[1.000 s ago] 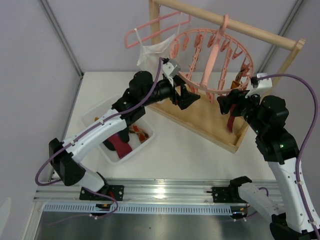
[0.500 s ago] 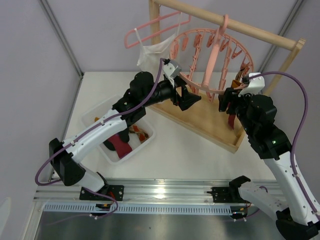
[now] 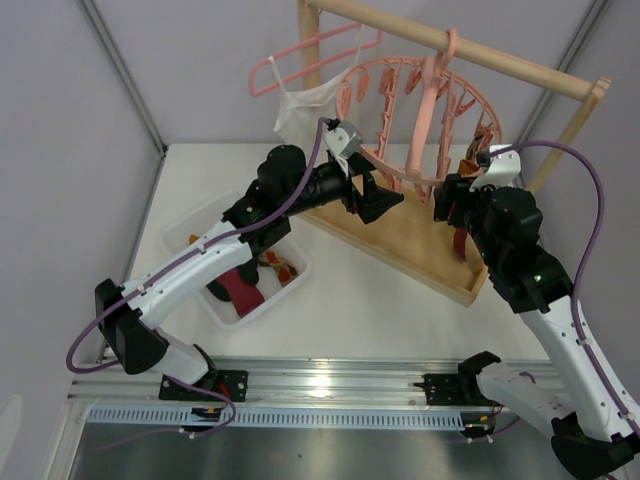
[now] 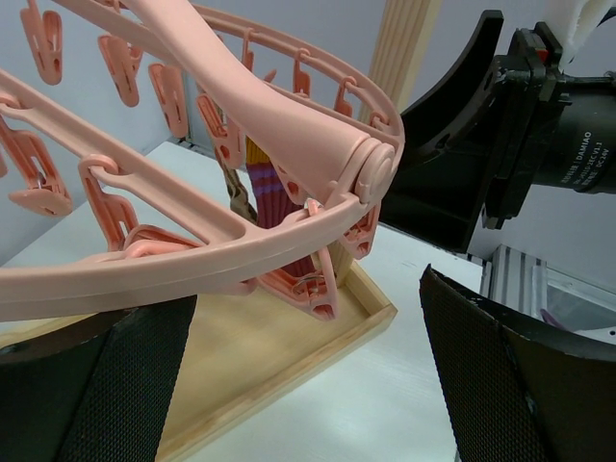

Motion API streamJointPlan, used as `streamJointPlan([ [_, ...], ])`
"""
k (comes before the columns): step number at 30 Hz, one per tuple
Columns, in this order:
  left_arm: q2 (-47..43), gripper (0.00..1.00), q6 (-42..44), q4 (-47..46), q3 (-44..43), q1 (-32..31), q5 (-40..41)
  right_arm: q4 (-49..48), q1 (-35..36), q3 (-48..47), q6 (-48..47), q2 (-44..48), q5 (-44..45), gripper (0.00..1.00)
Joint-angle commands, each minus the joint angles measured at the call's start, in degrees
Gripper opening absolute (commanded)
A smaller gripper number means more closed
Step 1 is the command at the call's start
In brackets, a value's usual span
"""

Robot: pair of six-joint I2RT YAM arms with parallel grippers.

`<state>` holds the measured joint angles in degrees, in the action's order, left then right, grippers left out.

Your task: Clip the socks to the hanger

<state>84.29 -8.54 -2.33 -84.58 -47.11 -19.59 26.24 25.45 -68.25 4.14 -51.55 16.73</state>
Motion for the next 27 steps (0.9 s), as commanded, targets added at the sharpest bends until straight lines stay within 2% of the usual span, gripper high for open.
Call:
streamJointPlan([
  [1,-2.38,1.0,0.45,-2.24,-2.52,-1.05,0.43,-4.88,0.21,0.22,-0.54,0.04,2.08,0.66],
  [27,-2.02,0.99,0.27,-1.72,-2.52,-2.63,0.44,-15.43,0.21,5.93,-2.21,0.31,4.98,0.67],
])
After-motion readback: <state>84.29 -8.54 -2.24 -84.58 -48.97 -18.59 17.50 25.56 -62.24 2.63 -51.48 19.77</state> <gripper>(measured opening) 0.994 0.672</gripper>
